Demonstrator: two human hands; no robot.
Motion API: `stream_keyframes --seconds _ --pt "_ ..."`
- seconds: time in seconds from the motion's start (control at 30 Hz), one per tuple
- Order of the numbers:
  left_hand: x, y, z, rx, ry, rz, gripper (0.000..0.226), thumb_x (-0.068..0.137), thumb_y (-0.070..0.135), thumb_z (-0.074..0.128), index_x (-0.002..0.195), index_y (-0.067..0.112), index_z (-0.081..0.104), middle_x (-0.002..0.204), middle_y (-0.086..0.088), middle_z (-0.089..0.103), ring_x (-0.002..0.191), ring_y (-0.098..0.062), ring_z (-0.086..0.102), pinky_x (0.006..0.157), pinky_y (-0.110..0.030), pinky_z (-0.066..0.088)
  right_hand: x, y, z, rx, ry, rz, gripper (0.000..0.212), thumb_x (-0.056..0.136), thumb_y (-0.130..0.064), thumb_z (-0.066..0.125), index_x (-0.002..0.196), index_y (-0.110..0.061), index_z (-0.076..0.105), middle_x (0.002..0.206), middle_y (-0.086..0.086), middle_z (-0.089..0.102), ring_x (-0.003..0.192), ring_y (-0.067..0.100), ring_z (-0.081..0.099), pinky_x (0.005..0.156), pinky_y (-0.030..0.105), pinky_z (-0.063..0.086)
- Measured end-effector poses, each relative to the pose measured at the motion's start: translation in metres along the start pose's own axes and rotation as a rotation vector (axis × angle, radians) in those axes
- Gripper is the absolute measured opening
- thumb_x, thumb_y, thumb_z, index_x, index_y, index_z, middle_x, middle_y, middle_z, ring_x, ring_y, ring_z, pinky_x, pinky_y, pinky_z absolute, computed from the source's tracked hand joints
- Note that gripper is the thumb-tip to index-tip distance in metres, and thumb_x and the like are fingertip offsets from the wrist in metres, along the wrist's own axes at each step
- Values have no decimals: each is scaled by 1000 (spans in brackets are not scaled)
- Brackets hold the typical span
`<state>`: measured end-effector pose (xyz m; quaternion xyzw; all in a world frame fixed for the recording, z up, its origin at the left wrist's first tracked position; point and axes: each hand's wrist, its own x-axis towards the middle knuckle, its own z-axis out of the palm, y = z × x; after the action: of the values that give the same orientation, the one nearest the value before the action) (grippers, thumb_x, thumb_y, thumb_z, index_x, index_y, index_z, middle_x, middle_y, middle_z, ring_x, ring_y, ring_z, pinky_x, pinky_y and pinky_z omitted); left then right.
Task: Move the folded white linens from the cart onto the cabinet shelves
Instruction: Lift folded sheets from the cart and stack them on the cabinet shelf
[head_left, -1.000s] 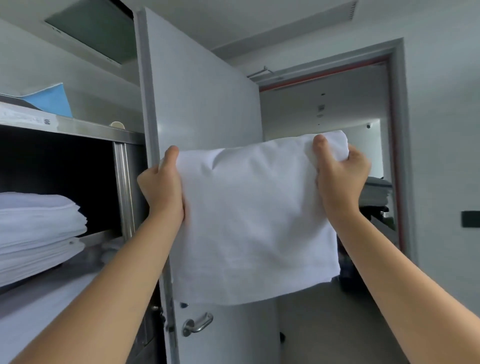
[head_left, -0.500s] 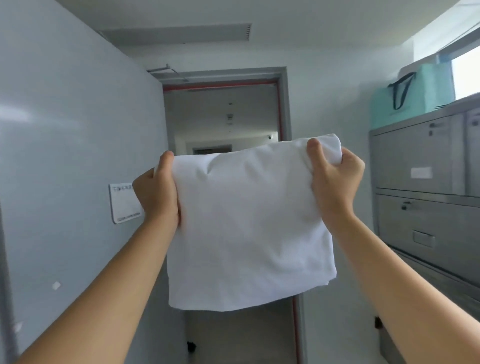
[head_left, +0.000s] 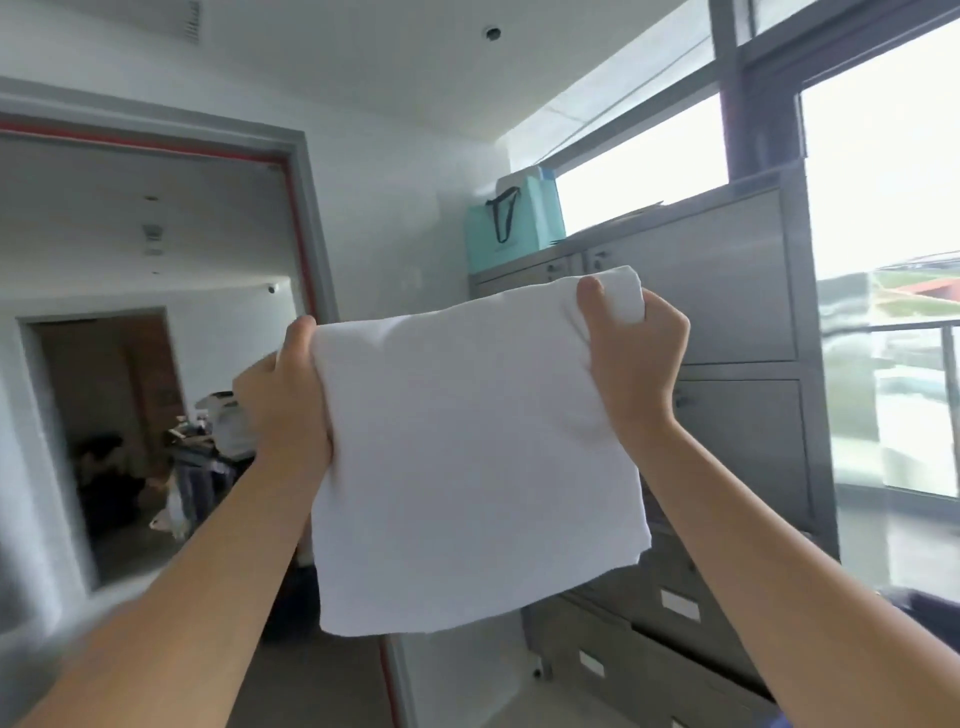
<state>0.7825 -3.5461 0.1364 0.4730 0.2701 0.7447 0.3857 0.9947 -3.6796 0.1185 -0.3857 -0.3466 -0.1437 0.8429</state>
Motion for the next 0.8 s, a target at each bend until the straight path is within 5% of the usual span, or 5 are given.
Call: stream_keyframes --seconds 0.2,0.37,0.53,0.67,0.8 --pt "-23 -34 55 -94 -193 -136 48 80 49 71 57 19 41 62 2 37 57 -14 33 60 -31 31 2 -8 -58 -215 162 -95 53 85 -27 74 54 -7 37 49 -6 31 49 13 28 46 24 25" --pt "-81 -53 107 -227 -327 -312 55 81 39 74 59 22 26 58 5 26 52 -11 24 51 -29 24 8 -36 -125 -534 273 -208 56 85 -36 73 52 -21 31 43 -12 29 49 8 25 48 25 26" --pt "-151 -48 152 -251 -498 -404 40 84 39 71 66 13 48 60 1 38 43 -7 32 40 -22 29 16 -68 -196 -655 373 -267 54 83 -41 72 54 -11 37 51 -3 35 54 13 32 52 29 30" --pt "-201 -36 191 -367 -617 -490 52 82 34 74 55 20 32 54 5 30 42 -8 26 40 -21 23 21 -99 -242 -706 446 -331 53 85 -32 73 58 4 43 50 0 37 49 12 35 47 23 30" --pt "-249 -27 223 -447 -721 -567 55 81 33 74 55 21 26 56 4 26 48 -13 24 44 -21 22 33 -123 -284 -781 492 -379 49 87 -24 71 54 -5 39 46 -11 32 44 5 29 44 16 27"
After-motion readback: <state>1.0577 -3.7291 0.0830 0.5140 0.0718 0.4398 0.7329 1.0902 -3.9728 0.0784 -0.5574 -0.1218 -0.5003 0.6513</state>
